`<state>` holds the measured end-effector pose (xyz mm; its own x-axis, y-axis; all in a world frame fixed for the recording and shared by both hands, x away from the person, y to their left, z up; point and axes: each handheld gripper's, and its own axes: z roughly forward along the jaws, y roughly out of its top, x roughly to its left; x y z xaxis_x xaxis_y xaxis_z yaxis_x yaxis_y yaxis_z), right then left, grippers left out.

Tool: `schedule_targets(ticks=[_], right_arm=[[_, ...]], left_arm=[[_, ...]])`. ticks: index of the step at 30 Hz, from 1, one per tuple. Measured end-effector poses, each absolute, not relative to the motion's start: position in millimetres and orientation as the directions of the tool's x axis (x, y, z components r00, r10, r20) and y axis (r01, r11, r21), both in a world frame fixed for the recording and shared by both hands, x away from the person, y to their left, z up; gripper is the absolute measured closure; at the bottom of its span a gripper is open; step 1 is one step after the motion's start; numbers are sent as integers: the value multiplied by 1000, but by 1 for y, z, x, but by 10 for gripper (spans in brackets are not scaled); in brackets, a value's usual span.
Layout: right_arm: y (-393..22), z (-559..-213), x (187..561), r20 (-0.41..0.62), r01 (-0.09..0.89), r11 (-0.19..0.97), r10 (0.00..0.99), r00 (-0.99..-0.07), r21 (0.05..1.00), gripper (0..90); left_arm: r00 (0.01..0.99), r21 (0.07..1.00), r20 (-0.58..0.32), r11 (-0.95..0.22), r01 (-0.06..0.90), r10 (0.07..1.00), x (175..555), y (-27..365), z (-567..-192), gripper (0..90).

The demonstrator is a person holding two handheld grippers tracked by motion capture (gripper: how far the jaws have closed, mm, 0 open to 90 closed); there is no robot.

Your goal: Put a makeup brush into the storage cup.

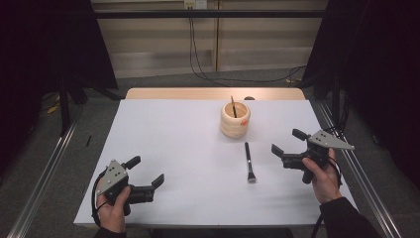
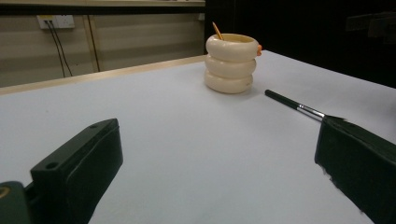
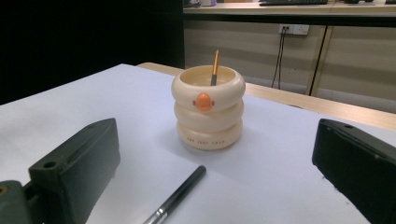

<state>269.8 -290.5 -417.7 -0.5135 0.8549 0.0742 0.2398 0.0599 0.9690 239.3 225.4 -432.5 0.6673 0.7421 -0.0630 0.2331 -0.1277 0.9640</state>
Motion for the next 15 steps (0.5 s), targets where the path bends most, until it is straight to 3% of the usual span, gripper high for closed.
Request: schedule_targets(ticks=[15], right_arm=[[-297,-427,237,33,213,80,877,-479,974,11]], left_arm=[[673,964,-69,-124,235,737,239,227,-433,9]])
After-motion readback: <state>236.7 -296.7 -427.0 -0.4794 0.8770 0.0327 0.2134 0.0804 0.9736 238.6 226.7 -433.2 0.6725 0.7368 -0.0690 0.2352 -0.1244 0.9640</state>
